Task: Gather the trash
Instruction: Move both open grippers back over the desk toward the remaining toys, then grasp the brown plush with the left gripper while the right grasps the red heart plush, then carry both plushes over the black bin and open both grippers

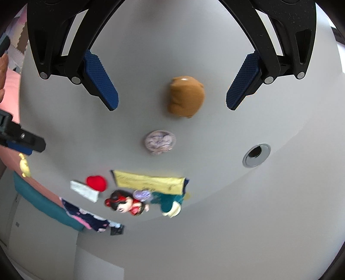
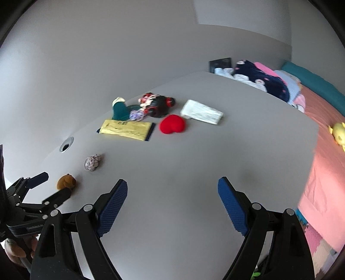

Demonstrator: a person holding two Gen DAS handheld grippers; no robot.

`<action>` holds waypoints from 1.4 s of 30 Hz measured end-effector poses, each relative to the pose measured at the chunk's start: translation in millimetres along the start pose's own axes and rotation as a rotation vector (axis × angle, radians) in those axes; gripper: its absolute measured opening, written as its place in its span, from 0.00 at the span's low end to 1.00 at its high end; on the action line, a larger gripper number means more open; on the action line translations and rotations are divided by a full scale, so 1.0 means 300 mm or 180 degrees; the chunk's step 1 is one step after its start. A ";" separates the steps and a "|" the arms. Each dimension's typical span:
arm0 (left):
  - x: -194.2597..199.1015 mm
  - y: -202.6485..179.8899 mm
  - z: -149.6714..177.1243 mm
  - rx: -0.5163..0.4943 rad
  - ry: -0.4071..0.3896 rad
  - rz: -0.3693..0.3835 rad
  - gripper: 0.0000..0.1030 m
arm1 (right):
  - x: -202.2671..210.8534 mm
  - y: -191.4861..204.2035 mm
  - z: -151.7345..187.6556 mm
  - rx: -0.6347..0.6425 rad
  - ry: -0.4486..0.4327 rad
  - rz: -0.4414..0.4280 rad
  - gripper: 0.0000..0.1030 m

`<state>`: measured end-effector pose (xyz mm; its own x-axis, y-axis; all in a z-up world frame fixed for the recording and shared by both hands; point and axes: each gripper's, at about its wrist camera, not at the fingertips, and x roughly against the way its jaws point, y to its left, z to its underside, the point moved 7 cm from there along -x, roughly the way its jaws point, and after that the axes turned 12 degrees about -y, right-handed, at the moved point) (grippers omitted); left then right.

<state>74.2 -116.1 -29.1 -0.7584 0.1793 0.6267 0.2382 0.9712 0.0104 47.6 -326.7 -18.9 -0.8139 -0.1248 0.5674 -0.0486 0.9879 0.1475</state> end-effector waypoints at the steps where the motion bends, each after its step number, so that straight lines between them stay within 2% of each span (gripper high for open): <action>1: -0.013 0.008 0.001 0.0003 0.0009 -0.0006 0.92 | -0.014 0.010 -0.004 0.0015 0.0008 -0.0016 0.84; 5: -0.058 0.030 0.010 -0.0005 0.0108 0.0018 0.70 | -0.076 0.042 -0.024 0.0057 0.0050 -0.0067 0.84; 8: -0.088 0.050 0.026 0.0030 0.0180 0.0030 0.36 | -0.129 0.058 -0.043 0.0104 0.0069 -0.0074 0.84; 17: -0.117 0.096 0.012 0.0125 0.0179 0.0123 0.35 | -0.302 0.058 -0.092 0.0105 0.0272 -0.0015 0.83; 20: -0.137 0.108 -0.010 0.0144 0.0166 0.0116 0.35 | -0.354 0.043 -0.104 0.0112 0.0321 0.0095 0.83; 28: -0.198 0.132 -0.049 0.0163 0.0180 0.0149 0.35 | -0.461 0.004 -0.114 0.0044 0.0485 0.0295 0.65; 31: -0.204 0.130 -0.056 0.0146 0.0168 0.0164 0.35 | -0.477 -0.004 -0.126 0.0074 0.0453 0.0360 0.57; 32: -0.204 0.129 -0.057 0.0139 0.0166 0.0162 0.35 | -0.478 -0.002 -0.129 0.0093 0.0448 0.0352 0.49; 36: -0.196 0.129 -0.059 0.0143 0.0155 0.0172 0.35 | -0.461 0.002 -0.123 0.0118 0.0468 0.0339 0.48; 42: -0.144 0.112 -0.092 0.0169 0.0038 0.0201 0.35 | -0.357 0.013 -0.124 0.0101 0.0372 0.0250 0.48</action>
<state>131.8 -95.5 -34.4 -0.7354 0.2388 0.6341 0.2526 0.9650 -0.0705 156.2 -312.9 -49.0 -0.7430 -0.0551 0.6671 -0.0073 0.9972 0.0743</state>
